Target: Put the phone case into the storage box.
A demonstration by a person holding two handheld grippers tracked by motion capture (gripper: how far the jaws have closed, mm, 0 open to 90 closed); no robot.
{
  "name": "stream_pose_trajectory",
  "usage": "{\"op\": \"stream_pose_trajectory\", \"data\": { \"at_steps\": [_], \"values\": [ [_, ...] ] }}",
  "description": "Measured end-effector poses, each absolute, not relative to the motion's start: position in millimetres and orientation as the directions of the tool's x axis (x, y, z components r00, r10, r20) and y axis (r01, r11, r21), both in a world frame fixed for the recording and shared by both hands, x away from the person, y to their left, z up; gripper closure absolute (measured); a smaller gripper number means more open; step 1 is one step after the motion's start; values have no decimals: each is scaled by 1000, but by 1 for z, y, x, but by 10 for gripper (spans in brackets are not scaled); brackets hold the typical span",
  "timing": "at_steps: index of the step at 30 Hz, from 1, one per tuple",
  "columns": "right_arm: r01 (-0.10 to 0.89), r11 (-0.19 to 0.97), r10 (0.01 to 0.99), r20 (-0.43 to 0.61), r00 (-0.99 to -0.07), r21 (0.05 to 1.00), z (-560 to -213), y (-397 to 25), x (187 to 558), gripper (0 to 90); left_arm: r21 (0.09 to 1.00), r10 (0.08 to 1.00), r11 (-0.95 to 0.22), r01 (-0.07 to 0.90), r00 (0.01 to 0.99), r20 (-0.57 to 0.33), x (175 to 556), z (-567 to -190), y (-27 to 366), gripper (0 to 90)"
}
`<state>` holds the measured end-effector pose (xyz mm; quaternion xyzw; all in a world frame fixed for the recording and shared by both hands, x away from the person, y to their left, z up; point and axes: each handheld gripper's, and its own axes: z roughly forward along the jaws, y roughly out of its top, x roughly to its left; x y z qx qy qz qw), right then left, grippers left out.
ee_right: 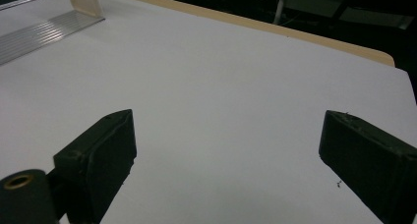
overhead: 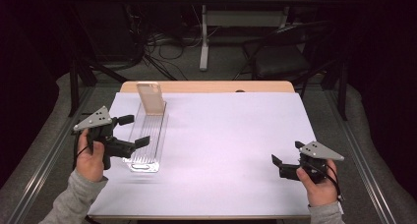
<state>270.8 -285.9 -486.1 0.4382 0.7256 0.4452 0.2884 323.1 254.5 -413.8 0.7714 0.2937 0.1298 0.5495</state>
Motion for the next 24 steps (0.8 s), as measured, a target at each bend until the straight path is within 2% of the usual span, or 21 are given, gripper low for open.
{"op": "stream_pose_trajectory", "data": {
  "at_steps": [14, 17, 24],
  "values": [
    [402, 218, 903, -28, -429, 889, -498, -296, 256, 101, 905, 613, -234, 356, 776, -147, 308, -456, 265, 10],
    [399, 216, 907, -32, -420, 891, -500, -297, 254, 118, 910, 614, -186, 371, 767, -187, 305, -465, 267, 10],
    [411, 213, 909, -26, -417, 886, -508, -296, 251, 118, 914, 615, -163, 371, 763, -199, 299, -481, 268, 11]
  ]
}}
